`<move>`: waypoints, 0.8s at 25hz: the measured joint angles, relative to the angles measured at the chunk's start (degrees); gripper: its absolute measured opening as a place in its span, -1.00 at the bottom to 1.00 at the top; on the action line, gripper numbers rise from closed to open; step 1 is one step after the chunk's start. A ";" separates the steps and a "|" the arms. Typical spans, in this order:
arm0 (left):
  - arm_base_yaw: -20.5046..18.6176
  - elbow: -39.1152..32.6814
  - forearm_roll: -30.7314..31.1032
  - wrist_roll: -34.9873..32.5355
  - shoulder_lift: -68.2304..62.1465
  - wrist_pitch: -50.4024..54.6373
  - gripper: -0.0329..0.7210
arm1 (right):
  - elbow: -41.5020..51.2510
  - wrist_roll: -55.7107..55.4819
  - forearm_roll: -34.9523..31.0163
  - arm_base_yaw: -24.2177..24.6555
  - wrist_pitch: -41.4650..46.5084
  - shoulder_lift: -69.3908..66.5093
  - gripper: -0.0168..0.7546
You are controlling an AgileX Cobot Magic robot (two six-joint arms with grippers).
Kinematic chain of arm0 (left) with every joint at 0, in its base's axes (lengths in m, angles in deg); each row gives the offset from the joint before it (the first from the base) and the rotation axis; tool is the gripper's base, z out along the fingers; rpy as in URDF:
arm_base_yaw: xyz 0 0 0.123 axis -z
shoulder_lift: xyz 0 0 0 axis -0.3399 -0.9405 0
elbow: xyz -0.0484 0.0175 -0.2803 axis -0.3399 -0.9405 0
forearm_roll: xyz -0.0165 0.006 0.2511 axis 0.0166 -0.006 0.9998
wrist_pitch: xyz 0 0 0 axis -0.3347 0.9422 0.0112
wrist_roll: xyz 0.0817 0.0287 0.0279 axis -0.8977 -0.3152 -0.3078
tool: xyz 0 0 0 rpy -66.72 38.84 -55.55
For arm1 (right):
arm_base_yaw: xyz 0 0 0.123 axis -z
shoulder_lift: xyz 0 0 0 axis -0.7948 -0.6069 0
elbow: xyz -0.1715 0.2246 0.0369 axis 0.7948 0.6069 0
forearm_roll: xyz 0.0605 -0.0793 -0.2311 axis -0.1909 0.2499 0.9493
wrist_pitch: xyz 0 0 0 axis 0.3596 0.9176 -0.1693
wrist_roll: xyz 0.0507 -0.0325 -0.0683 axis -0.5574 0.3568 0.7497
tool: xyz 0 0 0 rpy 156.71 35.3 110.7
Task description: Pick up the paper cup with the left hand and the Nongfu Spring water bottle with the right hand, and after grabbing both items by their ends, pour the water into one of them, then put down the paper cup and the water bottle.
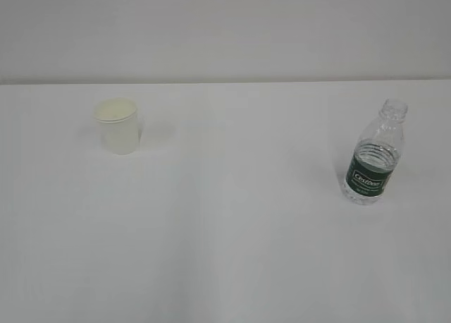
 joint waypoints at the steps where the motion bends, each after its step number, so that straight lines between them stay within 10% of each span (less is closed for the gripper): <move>1: 0.00 0.00 0.00 0.00 0.00 0.00 0.37 | 0.00 0.00 0.00 0.00 0.00 0.00 0.57; 20: 0.00 0.00 0.00 0.00 0.00 0.00 0.37 | 0.00 0.00 0.00 0.00 0.00 0.00 0.57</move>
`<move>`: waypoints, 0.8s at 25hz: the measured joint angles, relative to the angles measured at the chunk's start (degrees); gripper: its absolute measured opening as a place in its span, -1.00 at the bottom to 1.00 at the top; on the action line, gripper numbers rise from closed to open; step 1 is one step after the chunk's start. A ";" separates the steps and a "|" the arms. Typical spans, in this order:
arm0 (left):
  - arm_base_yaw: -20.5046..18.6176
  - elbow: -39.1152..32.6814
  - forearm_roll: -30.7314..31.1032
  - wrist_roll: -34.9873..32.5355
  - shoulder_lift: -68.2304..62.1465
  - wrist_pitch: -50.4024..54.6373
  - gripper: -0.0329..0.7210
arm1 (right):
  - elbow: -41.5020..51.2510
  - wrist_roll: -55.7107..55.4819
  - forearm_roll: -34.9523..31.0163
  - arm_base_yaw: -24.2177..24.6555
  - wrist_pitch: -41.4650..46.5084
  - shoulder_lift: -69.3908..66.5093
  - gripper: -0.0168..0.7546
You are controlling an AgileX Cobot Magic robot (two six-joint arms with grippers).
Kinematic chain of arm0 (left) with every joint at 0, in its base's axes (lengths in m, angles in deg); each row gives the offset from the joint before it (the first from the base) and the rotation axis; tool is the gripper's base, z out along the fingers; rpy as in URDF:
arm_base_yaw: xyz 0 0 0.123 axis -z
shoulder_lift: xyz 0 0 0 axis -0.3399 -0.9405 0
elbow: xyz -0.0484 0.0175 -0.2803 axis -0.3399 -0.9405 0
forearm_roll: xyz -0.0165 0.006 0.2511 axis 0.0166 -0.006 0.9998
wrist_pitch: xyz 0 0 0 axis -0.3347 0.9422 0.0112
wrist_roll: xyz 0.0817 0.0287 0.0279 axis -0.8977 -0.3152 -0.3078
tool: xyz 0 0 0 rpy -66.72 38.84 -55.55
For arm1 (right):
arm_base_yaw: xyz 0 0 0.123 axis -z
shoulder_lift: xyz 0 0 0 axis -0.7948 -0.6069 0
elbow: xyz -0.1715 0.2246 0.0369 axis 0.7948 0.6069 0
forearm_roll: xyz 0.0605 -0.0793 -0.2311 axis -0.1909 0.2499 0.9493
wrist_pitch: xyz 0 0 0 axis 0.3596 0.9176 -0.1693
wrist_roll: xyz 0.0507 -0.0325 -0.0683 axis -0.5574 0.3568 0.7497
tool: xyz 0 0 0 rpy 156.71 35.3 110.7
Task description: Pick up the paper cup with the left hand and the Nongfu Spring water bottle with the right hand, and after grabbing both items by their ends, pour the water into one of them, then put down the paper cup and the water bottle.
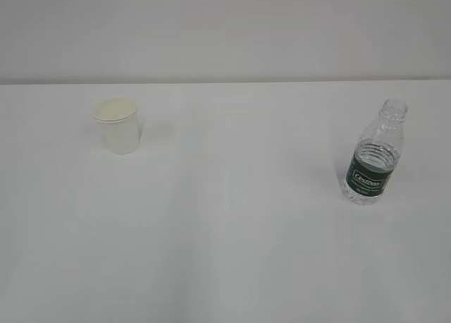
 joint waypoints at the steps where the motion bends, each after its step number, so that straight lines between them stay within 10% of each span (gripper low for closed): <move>1: 0.00 0.00 0.00 0.00 0.00 0.00 0.37 | 0.00 0.00 0.00 0.00 0.00 0.00 0.57; 20: 0.00 0.00 0.00 0.00 0.00 0.00 0.25 | 0.00 0.00 0.00 0.00 0.00 0.00 0.57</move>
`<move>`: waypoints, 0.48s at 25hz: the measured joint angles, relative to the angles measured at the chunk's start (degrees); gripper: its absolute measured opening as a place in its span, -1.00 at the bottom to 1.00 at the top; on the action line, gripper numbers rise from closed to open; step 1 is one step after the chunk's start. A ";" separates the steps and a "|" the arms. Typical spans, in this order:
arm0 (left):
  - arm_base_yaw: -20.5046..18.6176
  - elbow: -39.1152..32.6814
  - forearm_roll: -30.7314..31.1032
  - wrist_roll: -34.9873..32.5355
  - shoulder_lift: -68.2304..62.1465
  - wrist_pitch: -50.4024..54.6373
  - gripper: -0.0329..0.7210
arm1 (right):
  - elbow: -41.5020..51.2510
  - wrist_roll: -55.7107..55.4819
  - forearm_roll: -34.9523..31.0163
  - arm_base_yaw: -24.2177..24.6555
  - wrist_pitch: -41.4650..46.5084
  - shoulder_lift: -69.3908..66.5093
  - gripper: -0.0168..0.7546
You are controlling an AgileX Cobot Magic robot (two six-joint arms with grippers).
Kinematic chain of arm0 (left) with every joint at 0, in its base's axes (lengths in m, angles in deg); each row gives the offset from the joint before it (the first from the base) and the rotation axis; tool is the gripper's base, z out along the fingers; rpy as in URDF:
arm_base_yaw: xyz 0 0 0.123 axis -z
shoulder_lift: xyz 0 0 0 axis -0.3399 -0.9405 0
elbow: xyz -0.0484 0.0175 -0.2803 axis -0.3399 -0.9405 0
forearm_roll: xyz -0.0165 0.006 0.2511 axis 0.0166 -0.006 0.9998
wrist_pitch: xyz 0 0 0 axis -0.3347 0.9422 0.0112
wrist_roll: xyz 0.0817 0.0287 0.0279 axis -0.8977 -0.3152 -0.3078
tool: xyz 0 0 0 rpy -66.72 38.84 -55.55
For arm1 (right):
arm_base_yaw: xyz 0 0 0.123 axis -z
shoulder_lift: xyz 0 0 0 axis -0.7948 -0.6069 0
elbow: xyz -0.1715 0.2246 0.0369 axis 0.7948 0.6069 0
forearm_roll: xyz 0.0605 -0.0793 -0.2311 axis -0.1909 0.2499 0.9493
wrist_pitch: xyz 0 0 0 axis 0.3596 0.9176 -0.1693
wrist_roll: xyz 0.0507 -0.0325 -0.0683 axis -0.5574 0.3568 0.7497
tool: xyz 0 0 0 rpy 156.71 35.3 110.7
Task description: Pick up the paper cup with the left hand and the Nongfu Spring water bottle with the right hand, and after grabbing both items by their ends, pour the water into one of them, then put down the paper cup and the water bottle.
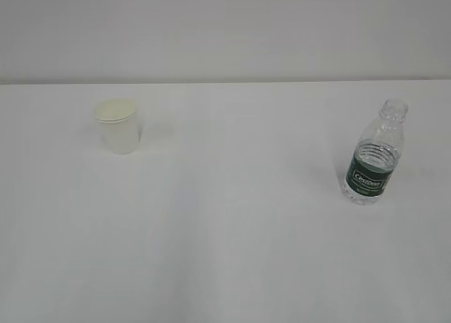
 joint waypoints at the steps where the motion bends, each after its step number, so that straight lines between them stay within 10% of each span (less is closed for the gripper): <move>1: 0.00 0.00 0.00 0.00 0.00 0.00 0.24 | 0.00 0.00 0.00 0.00 0.00 0.00 0.57; 12: 0.00 0.00 0.00 0.00 0.00 -0.11 0.24 | -1.99 2.93 -0.38 0.00 0.43 0.00 0.57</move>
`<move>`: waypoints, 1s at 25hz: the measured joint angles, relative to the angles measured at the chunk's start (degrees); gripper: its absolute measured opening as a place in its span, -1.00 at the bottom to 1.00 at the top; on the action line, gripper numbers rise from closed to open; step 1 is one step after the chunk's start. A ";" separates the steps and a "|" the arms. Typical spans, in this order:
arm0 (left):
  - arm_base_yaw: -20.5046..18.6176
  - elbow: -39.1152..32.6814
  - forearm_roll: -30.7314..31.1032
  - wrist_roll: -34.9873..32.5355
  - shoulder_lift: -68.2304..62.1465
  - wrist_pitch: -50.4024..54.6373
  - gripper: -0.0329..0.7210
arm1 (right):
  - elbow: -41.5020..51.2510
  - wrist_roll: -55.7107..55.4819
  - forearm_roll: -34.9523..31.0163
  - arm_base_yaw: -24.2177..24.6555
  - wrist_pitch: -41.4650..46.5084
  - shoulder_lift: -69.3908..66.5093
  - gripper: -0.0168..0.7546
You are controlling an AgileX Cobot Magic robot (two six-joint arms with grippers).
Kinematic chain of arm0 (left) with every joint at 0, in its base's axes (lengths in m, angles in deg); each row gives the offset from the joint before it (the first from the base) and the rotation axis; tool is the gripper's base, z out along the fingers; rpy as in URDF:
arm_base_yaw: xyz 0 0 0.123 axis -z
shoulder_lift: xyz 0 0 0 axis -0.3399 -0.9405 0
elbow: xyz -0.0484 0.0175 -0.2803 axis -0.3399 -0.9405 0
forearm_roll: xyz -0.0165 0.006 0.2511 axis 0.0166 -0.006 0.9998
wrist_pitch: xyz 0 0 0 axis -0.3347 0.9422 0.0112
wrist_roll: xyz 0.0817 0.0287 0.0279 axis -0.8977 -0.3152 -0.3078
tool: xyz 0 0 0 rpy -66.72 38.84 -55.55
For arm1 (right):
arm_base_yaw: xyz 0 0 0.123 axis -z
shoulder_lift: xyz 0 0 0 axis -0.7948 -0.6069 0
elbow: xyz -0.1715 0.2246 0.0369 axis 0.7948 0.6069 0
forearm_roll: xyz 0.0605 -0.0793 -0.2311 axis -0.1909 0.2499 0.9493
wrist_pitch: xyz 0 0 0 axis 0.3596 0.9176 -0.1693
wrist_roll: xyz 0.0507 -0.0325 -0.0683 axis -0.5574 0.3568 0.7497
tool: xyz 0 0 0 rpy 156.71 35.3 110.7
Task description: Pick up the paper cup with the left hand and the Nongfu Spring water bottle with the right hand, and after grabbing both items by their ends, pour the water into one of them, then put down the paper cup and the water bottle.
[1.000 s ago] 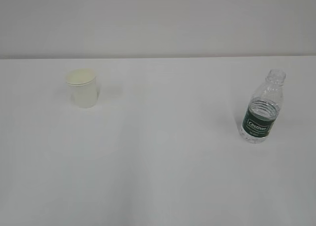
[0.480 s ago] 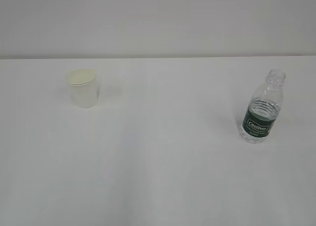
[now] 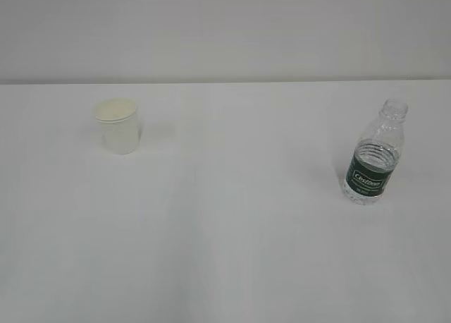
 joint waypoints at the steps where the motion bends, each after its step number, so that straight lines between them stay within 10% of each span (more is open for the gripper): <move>1: 0.00 0.00 0.00 0.00 -0.11 0.00 0.24 | 0.00 0.00 -0.25 0.00 0.27 0.00 0.57; 25: 0.00 4.17 0.21 0.00 -16.99 -5.24 0.24 | -3.64 0.79 -1.90 0.00 -2.04 -13.36 0.57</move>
